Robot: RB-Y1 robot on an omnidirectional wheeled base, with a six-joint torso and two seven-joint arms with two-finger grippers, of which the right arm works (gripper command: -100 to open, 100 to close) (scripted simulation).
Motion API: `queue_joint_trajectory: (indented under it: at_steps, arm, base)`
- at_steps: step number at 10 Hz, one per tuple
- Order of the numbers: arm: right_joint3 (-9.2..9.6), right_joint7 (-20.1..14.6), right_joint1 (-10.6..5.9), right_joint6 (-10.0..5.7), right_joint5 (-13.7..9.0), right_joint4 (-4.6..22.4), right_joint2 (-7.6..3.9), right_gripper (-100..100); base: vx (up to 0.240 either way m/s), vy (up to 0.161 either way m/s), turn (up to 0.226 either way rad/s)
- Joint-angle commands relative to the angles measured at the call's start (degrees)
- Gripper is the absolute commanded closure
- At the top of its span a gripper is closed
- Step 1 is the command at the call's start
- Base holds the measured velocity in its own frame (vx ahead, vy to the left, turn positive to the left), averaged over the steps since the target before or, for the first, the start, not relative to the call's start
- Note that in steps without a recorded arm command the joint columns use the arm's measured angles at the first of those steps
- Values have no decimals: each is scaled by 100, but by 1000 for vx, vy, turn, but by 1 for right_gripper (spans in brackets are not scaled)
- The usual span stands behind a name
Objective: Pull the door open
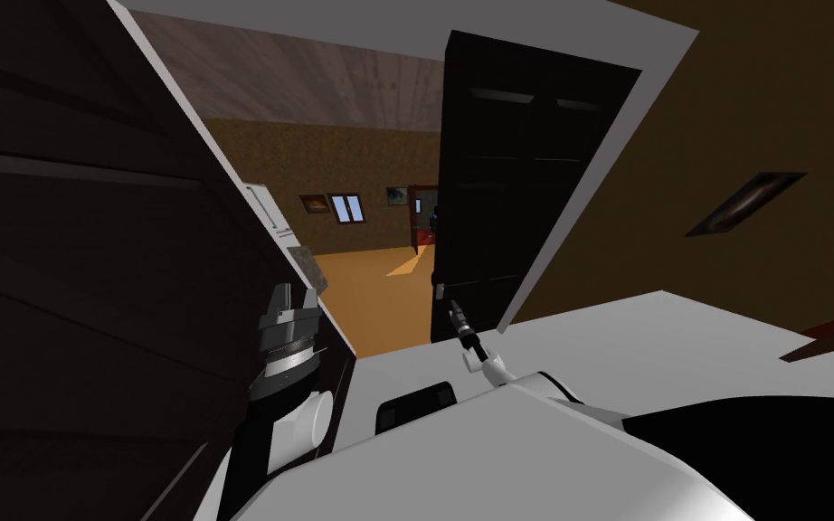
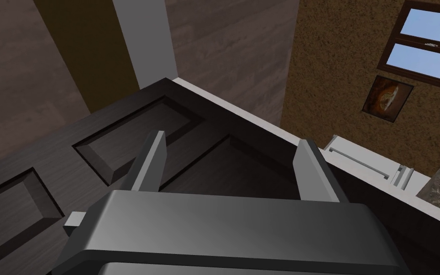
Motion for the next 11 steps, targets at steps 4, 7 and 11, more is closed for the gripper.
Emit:
queue_joint_trajectory:
  at_steps: [4,7,11]
  arm:
    - [-46,-87,-56,-113,-23,255,-106,-100]
    - [-101,-220,40,-193,-69,294,-279,-100]
    - [-151,-341,127,-265,-111,329,-436,-100]
  base:
    - [58,4,28]
    - [177,34,100]
    - [119,35,76]
